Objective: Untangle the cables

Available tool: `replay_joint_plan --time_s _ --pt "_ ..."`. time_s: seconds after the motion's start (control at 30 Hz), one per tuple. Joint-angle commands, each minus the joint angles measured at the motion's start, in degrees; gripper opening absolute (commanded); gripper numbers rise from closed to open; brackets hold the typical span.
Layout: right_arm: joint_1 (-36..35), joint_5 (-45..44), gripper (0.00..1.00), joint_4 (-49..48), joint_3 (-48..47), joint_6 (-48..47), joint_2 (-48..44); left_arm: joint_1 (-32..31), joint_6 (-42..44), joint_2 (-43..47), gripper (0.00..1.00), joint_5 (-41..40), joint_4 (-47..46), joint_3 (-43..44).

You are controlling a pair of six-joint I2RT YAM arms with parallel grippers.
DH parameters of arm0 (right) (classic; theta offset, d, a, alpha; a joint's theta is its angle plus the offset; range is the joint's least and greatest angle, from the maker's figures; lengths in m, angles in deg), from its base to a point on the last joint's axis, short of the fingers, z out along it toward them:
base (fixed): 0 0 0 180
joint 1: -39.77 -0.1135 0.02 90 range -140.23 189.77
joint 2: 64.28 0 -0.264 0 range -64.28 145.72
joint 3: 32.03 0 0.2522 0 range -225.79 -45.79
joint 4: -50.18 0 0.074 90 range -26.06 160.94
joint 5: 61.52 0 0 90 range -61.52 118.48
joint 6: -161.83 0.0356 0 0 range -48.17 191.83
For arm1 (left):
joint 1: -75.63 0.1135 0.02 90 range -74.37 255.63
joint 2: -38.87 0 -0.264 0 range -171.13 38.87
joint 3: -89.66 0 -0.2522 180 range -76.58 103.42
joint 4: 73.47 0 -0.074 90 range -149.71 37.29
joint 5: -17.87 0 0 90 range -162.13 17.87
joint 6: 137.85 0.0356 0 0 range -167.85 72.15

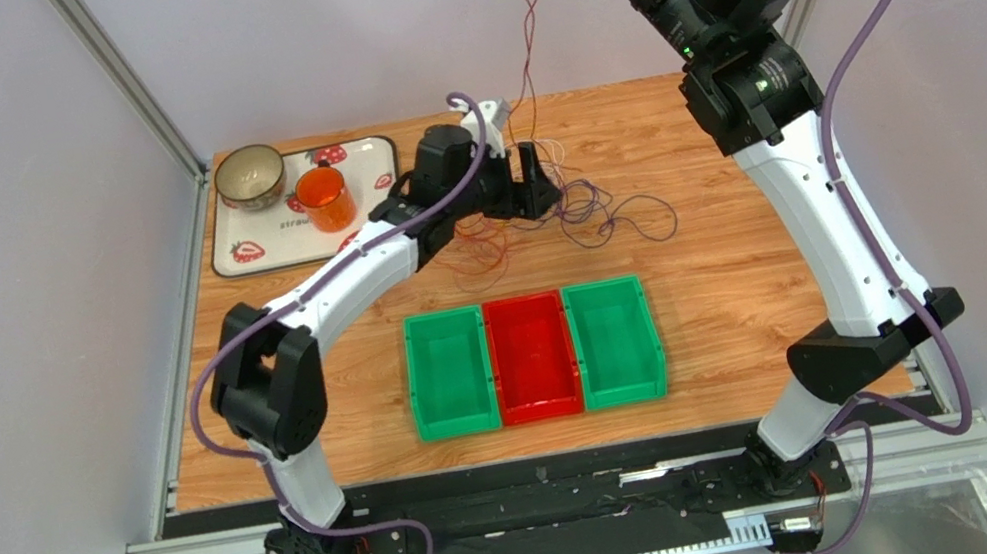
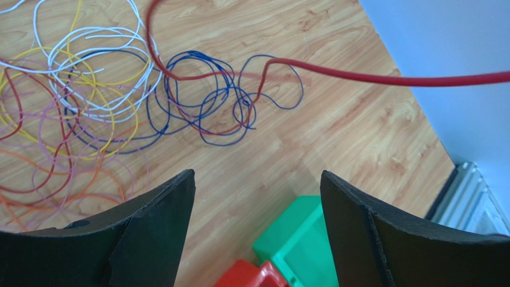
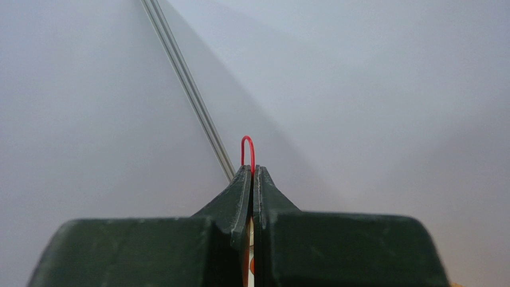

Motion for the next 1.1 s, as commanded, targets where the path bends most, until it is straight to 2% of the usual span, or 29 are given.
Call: replay_joint_plan --time_s 0.0,0.17,0.27,0.37,0.4,0.47,0.5,0.57,0.6,0.67,0.83,1.07 --pt "-0.08 -0.99 0.00 -0.75 0.01 0.50 -2.73 -1.36 0.96 -4.50 0.82 -5.27 -9.32 3.70" --pt "-0.08 -1.42 0.00 0.22 0.36 -0.46 -3.69 -1.89 -1.06 -10.21 0.77 -4.77 -14.59 5.99" --pt "-0.17 -2.13 0.00 0.13 1.41 -1.08 -4.66 -2.59 -1.59 -11.80 0.69 -5.20 -16.26 7.13" --pt "-0.17 -2.65 0.00 0.22 2.73 -1.86 -5.54 -2.95 -2.56 -12.33 0.54 -5.90 -17.93 7.23" --pt "-0.17 -2.74 0.00 0.22 3.08 -1.96 -5.63 -2.95 -2.82 -12.51 0.46 -5.56 -18.72 7.23" --pt "-0.17 -3.18 0.00 0.31 3.96 -2.48 -6.15 -3.04 -3.61 -12.86 0.38 -5.20 -19.52 7.57" --pt "-0.17 -3.27 0.00 0.22 4.31 -2.57 -6.24 -3.04 -3.79 -12.95 0.30 -4.85 -19.78 7.75" --pt "-0.08 -3.54 0.00 0.04 5.10 -2.57 -6.68 -3.12 -4.23 -13.13 0.18 -3.89 -20.57 7.93" --pt "-0.17 -3.62 0.00 0.22 5.37 -2.66 -6.86 -3.21 -4.32 -13.13 0.08 -3.62 -20.92 7.93" --pt "-0.17 -3.80 0.00 0.13 6.25 -2.66 -7.21 -3.30 -4.49 -12.77 0.00 -3.53 -21.36 8.02" --pt "-0.17 -4.41 0.00 -0.13 7.65 -2.66 -8.26 -3.39 -3.00 -9.71 0.00 -4.58 -17.26 9.77" --pt "-0.17 -5.21 0.00 -1.71 10.11 -2.13 -10.20 -3.39 3.59 -4.78 0.00 -7.49 -5.11 21.17"
